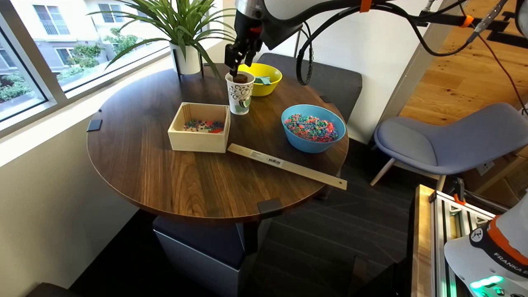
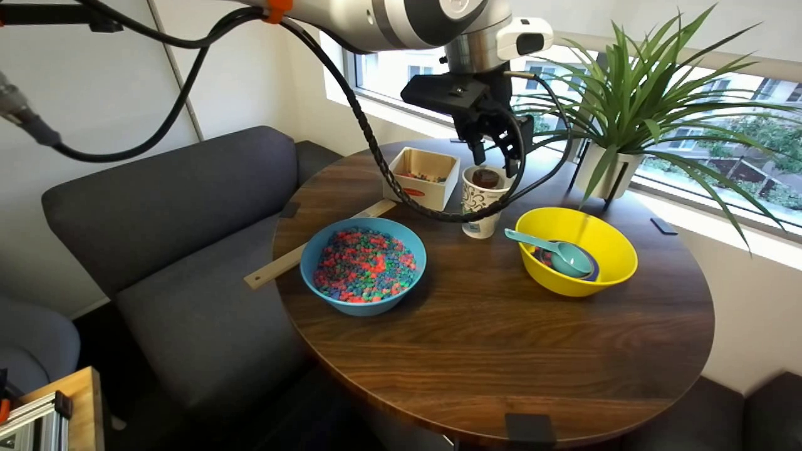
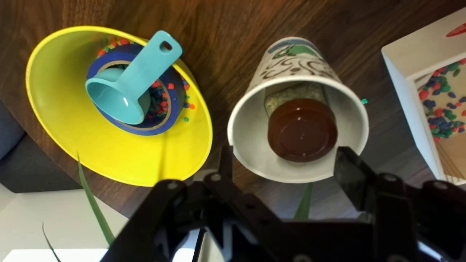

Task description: Move the bottle to the table

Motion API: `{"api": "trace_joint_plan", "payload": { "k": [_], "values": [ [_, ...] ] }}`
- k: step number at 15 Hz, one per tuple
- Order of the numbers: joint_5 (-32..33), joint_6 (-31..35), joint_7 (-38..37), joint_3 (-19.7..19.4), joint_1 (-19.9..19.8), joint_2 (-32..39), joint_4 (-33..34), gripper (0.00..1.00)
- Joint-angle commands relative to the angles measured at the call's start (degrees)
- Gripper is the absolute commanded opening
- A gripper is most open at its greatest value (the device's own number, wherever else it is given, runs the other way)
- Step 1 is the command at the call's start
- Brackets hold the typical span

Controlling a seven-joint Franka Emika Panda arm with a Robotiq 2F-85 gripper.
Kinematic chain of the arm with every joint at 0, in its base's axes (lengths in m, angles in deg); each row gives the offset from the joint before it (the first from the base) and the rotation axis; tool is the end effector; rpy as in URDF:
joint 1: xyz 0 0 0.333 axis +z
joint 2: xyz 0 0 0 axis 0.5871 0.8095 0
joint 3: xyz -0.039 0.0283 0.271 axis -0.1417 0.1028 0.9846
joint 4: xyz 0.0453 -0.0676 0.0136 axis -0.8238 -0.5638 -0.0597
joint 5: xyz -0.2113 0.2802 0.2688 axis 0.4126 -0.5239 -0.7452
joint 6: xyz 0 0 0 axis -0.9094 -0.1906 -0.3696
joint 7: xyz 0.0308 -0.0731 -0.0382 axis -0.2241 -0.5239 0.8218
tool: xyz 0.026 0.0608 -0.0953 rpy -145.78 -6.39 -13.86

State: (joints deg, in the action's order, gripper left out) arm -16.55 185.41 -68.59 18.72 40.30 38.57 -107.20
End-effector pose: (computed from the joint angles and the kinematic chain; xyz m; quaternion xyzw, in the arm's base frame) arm 0.7637 0.0333 0.4318 0.9834 0.0016 0.1596 0.0866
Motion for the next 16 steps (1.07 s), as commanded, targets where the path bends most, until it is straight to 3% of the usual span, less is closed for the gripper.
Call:
{"api": "trace_joint_plan", "payload": {
  "k": [1, 12, 16],
  "values": [
    [-0.8, -3.26, 0.65, 0.02, 0.37, 0.81, 1.1, 0.73],
    [-2.51, -4.39, 1.11, 1.05, 0.2, 2.16, 1.51, 0.72],
    [-2.44, -4.63, 0.58, 0.77, 0.33, 3.19, 1.8, 0.62]
  ]
}}
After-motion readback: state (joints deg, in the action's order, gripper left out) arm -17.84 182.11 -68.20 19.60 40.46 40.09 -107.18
